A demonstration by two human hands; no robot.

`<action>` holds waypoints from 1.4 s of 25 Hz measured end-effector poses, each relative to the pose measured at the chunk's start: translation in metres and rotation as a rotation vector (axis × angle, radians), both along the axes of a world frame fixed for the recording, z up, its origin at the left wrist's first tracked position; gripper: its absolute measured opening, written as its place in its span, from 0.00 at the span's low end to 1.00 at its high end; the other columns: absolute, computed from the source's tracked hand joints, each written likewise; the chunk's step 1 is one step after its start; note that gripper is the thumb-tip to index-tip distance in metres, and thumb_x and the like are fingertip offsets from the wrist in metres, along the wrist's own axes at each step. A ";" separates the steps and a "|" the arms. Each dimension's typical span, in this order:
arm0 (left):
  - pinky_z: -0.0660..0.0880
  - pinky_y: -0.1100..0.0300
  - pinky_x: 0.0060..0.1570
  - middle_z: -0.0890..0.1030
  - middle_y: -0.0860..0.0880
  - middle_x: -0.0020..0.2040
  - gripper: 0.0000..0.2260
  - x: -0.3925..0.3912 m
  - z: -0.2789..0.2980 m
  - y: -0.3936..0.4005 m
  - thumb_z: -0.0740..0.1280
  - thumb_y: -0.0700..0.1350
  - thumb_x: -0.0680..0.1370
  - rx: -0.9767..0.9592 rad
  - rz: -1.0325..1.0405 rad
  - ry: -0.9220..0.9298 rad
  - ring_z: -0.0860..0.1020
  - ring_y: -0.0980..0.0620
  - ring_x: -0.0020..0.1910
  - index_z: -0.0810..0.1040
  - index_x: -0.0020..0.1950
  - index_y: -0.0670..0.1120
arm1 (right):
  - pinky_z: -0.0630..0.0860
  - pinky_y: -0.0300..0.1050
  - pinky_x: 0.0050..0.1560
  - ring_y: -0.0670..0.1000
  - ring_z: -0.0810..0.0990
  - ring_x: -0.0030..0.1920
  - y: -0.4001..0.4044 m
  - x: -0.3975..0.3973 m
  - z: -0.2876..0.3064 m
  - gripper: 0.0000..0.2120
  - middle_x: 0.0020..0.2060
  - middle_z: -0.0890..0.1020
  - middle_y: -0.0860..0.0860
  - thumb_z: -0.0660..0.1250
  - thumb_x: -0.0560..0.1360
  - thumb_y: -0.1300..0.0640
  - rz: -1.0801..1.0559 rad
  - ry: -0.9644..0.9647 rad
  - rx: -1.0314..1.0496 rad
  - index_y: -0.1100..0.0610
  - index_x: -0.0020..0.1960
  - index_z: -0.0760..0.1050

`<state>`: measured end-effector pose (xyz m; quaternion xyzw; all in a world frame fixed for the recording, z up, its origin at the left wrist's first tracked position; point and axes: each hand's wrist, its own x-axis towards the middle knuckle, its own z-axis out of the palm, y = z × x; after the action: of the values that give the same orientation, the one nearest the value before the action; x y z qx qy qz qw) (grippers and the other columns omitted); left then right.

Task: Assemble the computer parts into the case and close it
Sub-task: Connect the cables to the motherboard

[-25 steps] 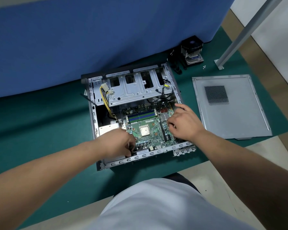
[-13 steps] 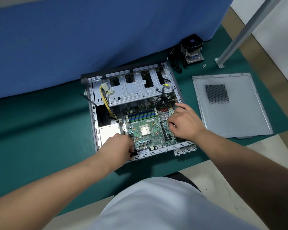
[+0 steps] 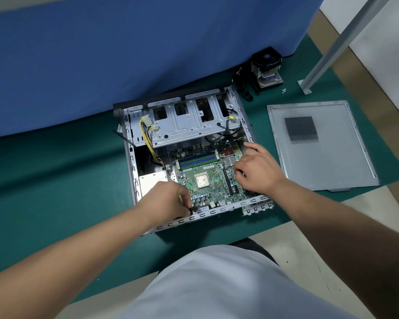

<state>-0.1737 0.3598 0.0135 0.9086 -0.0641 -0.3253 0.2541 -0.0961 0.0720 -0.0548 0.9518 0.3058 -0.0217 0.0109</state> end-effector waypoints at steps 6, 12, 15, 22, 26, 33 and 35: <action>0.77 0.62 0.42 0.80 0.59 0.36 0.06 0.009 -0.003 -0.006 0.74 0.43 0.73 -0.034 -0.204 -0.050 0.79 0.60 0.37 0.82 0.41 0.55 | 0.56 0.47 0.79 0.45 0.77 0.44 0.001 0.000 -0.001 0.16 0.33 0.82 0.43 0.57 0.75 0.49 -0.006 -0.001 0.005 0.47 0.38 0.83; 0.69 0.66 0.37 0.76 0.62 0.36 0.07 0.017 -0.010 -0.008 0.75 0.48 0.74 -0.023 -0.334 -0.115 0.74 0.64 0.36 0.78 0.43 0.58 | 0.56 0.48 0.79 0.48 0.77 0.56 -0.001 -0.001 -0.002 0.14 0.41 0.84 0.43 0.59 0.72 0.49 -0.029 -0.003 -0.026 0.48 0.44 0.84; 0.70 0.65 0.43 0.77 0.64 0.36 0.05 0.025 -0.016 0.001 0.75 0.53 0.73 -0.006 -0.356 -0.113 0.76 0.62 0.39 0.79 0.44 0.58 | 0.56 0.49 0.79 0.49 0.77 0.58 -0.001 -0.001 -0.001 0.14 0.41 0.85 0.43 0.60 0.72 0.50 -0.036 0.002 -0.029 0.49 0.44 0.84; 0.57 0.58 0.68 0.80 0.72 0.40 0.07 0.017 -0.036 0.007 0.70 0.61 0.73 -0.065 -0.336 -0.117 0.77 0.64 0.43 0.80 0.42 0.59 | 0.60 0.52 0.77 0.48 0.77 0.53 -0.001 0.000 -0.003 0.14 0.36 0.83 0.42 0.58 0.71 0.48 -0.032 0.020 -0.030 0.47 0.40 0.83; 0.56 0.63 0.66 0.83 0.67 0.42 0.09 0.019 -0.037 0.015 0.70 0.62 0.77 -0.125 -0.336 -0.120 0.77 0.63 0.44 0.83 0.48 0.59 | 0.60 0.52 0.77 0.48 0.76 0.51 -0.002 0.000 -0.004 0.14 0.34 0.81 0.42 0.58 0.71 0.49 -0.027 0.005 -0.013 0.47 0.39 0.82; 0.52 0.76 0.61 0.83 0.67 0.48 0.07 0.009 -0.036 0.020 0.68 0.55 0.81 -0.198 -0.215 -0.148 0.66 0.69 0.55 0.84 0.57 0.62 | 0.52 0.52 0.80 0.46 0.77 0.53 0.002 -0.004 0.009 0.14 0.41 0.84 0.40 0.59 0.75 0.48 0.000 0.070 -0.026 0.46 0.47 0.84; 0.52 0.76 0.60 0.83 0.64 0.47 0.07 0.010 -0.037 0.016 0.67 0.56 0.82 -0.196 -0.158 -0.169 0.66 0.68 0.55 0.83 0.56 0.62 | 0.60 0.53 0.77 0.44 0.78 0.54 0.014 -0.012 0.019 0.13 0.47 0.84 0.40 0.60 0.78 0.48 0.002 0.246 0.082 0.44 0.53 0.83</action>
<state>-0.1640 0.3757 -0.0230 0.8956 -0.1882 -0.2588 0.3090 -0.1077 0.0861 -0.0353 0.9412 0.3066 -0.1257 -0.0655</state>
